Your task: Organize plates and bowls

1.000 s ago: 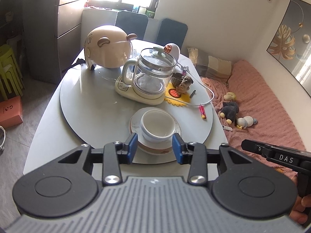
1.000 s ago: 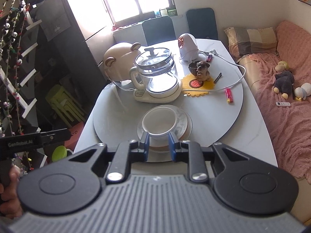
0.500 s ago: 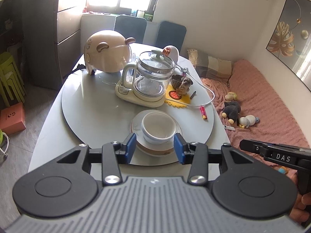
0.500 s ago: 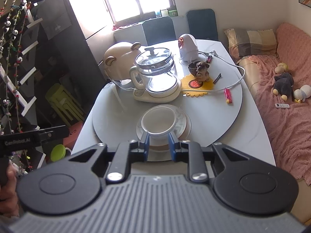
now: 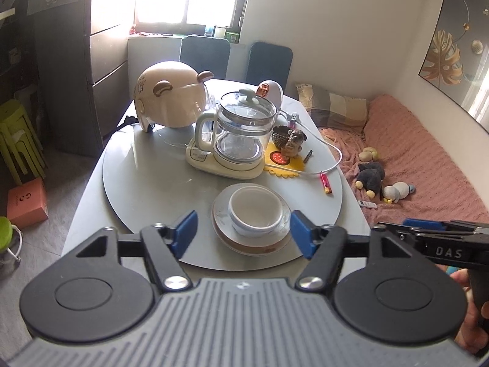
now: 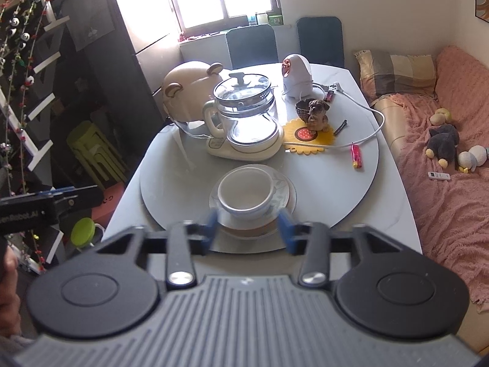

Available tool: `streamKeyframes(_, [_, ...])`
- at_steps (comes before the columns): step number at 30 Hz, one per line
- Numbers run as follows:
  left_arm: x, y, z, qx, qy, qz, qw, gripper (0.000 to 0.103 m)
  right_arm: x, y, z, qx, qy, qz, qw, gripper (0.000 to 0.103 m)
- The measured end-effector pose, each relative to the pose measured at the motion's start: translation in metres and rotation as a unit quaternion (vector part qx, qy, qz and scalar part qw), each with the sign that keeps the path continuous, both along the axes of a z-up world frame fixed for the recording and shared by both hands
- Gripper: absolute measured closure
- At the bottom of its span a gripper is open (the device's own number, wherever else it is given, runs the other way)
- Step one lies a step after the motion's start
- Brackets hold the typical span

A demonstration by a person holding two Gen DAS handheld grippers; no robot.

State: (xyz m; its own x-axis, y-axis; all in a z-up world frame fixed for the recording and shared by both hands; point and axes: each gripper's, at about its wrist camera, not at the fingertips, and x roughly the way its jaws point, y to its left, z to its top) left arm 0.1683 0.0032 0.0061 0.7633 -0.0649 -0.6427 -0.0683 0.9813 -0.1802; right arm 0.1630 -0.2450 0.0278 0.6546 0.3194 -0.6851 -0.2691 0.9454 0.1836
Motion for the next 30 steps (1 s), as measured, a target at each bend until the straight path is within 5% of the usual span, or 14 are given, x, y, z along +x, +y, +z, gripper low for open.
streamKeyframes(3, [0.000, 0.005, 0.002, 0.000, -0.007, 0.007, 1.0000, 0.011, 0.002, 0.001, 0.000, -0.003, 0.000, -0.004, 1.000, 0.018])
streamKeyframes(7, [0.003, 0.003, 0.003, 0.045, -0.003, 0.016, 0.9988, 0.005, 0.003, -0.002, -0.003, -0.004, 0.006, -0.020, 1.000, 0.015])
streamKeyframes(24, [0.026, 0.016, -0.012, 0.010, 0.041, 0.017, 0.9990, 0.004, 0.012, 0.007, -0.003, -0.025, 0.005, -0.032, 0.999, 0.014])
streamKeyframes(30, [0.024, 0.021, -0.008, 0.009, 0.028, 0.025, 0.9993, 0.004, 0.013, 0.014, -0.002, -0.034, -0.001, -0.024, 0.999, 0.014])
